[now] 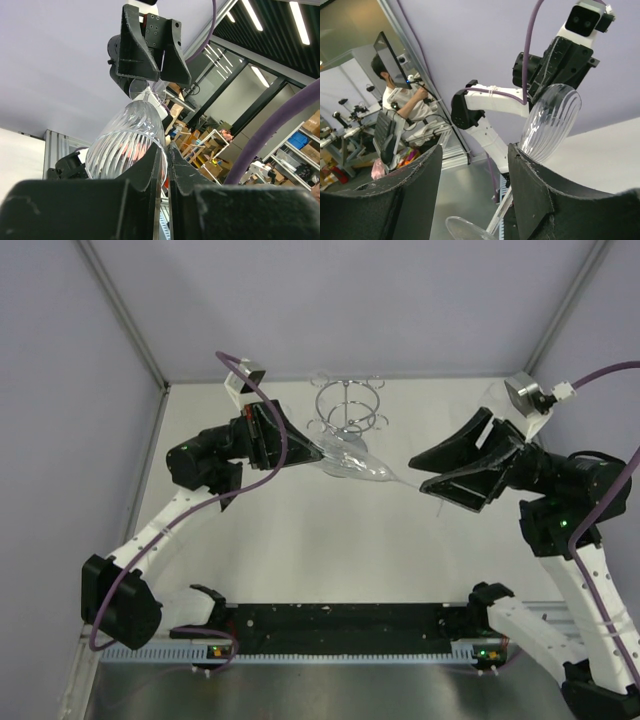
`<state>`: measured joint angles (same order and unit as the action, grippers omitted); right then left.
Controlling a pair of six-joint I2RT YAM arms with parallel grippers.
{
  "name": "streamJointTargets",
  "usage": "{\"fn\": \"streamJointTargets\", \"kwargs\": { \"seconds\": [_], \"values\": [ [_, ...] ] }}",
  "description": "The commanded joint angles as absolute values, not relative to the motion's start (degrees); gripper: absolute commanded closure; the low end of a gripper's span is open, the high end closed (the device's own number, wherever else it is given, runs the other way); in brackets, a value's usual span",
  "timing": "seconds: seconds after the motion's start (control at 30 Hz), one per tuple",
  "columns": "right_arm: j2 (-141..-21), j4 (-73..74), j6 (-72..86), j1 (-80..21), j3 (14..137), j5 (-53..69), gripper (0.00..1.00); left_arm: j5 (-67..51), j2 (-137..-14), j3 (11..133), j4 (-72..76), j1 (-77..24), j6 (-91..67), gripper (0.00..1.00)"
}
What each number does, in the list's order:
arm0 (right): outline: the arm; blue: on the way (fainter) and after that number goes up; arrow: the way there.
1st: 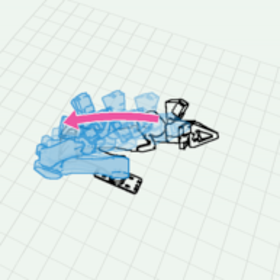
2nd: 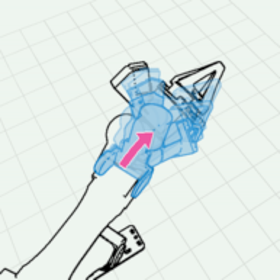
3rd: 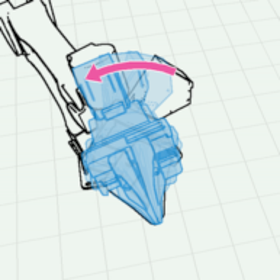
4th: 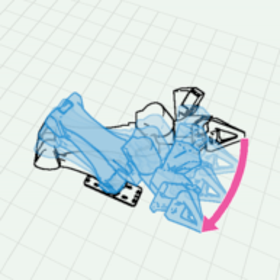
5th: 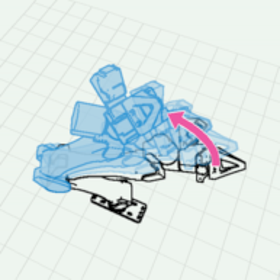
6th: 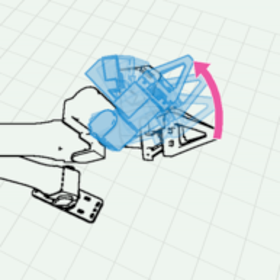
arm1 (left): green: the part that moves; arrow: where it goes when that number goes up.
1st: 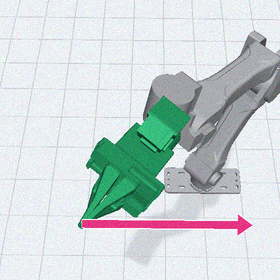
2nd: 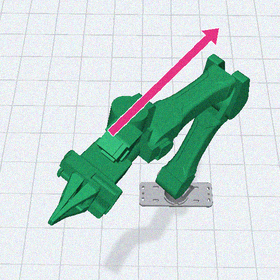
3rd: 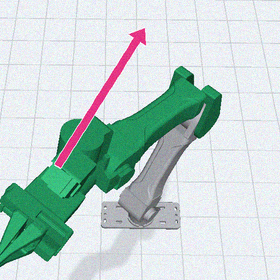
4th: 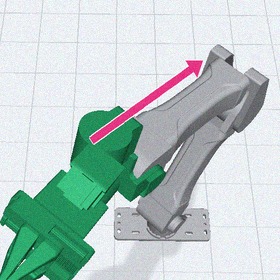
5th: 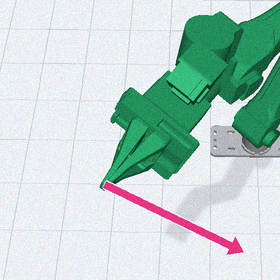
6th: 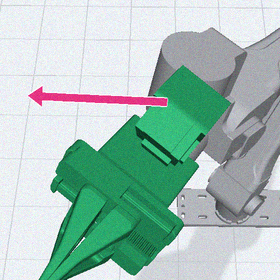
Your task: Take the wine glass off the wine glass rack
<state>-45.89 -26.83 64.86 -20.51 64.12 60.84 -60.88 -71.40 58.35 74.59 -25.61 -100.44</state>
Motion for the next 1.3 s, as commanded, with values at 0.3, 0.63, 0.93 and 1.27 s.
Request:
{"fn": "streamJointTargets", "kwargs": {
  "seconds": [0.3,0.63,0.93,1.27],
  "values": [
    [-42.37,10.88,34.73,-21.00,74.97,37.56,0.43,-63.46,-64.08,58.36,48.56,-25.84,-74.92,1.00],
    [-42.18,19.42,27.51,-21.01,74.89,21.89,0.43,-51.71,-60.29,65.64,-13.32,-25.58,-31.68,1.00],
    [-45.96,16.00,28.83,-21.01,68.65,21.45,0.43,-21.91,-64.24,67.67,-34.53,-25.40,-18.12,1.00],
    [-51.15,10.46,29.00,-21.01,65.31,21.88,0.43,-0.61,-69.95,76.27,-45.17,-25.49,-13.10,1.00]
  ]
}}
